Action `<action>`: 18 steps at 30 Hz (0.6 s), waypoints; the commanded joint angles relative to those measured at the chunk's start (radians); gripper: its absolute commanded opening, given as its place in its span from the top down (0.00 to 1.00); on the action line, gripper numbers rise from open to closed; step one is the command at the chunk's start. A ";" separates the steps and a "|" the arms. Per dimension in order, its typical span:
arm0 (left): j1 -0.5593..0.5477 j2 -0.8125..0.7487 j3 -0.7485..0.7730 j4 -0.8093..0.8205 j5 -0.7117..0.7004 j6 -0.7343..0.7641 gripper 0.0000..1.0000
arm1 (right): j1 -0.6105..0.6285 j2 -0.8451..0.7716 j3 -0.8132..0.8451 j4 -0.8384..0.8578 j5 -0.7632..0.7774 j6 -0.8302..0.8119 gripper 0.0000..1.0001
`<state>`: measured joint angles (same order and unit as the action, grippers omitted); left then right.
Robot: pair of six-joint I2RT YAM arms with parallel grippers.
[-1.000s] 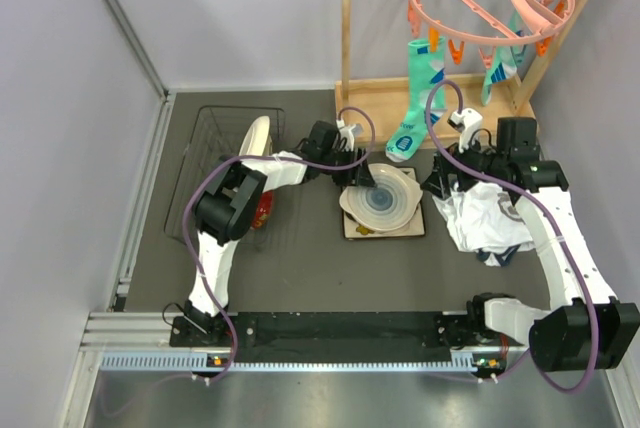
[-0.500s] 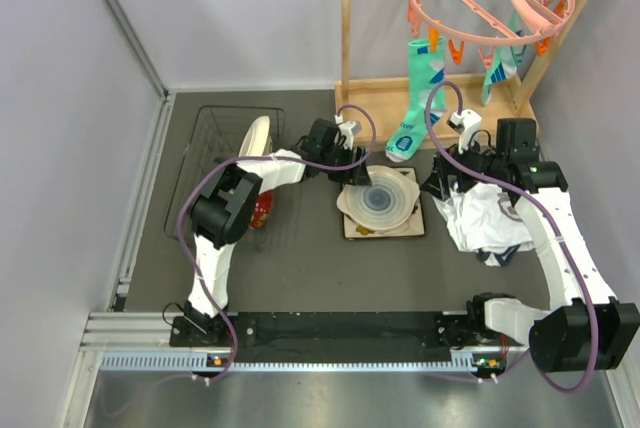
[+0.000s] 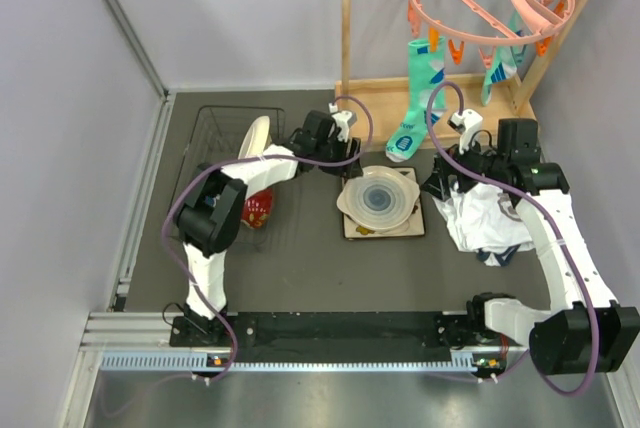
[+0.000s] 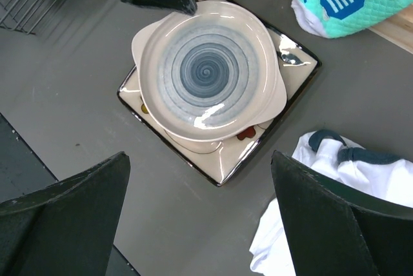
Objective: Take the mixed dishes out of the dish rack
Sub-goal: Place the plate at the center of the board, then pick up the plate from the dish rack.
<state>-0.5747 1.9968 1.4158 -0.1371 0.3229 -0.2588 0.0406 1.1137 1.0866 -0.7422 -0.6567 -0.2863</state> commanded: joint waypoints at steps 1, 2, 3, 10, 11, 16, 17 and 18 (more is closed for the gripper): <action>0.004 -0.153 0.070 -0.041 -0.091 0.090 0.31 | -0.010 -0.020 0.009 0.021 -0.026 -0.013 0.10; 0.004 -0.168 0.078 -0.051 -0.103 0.099 0.31 | -0.011 -0.017 0.012 0.017 -0.021 -0.017 0.10; 0.003 -0.180 0.087 -0.068 -0.132 0.125 0.30 | -0.011 -0.009 0.016 0.017 -0.020 -0.020 0.10; 0.004 -0.317 0.146 -0.206 -0.313 0.251 0.30 | -0.011 -0.006 0.021 0.013 -0.014 -0.027 0.10; 0.004 -0.335 0.138 -0.216 -0.370 0.285 0.30 | -0.011 -0.006 0.016 0.018 -0.014 -0.027 0.10; 0.006 -0.446 0.069 -0.217 -0.576 0.361 0.31 | -0.011 0.006 -0.005 0.038 -0.023 -0.027 0.10; 0.006 -0.461 0.058 -0.214 -0.635 0.371 0.31 | -0.011 0.008 -0.008 0.043 -0.027 -0.027 0.10; 0.006 -0.475 0.032 -0.205 -0.665 0.397 0.30 | -0.011 0.011 -0.010 0.046 -0.029 -0.027 0.10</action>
<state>-0.5735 1.6062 1.5063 -0.3370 -0.1234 0.0364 0.0406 1.1160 1.0863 -0.7418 -0.6571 -0.2955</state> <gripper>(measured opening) 0.696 0.902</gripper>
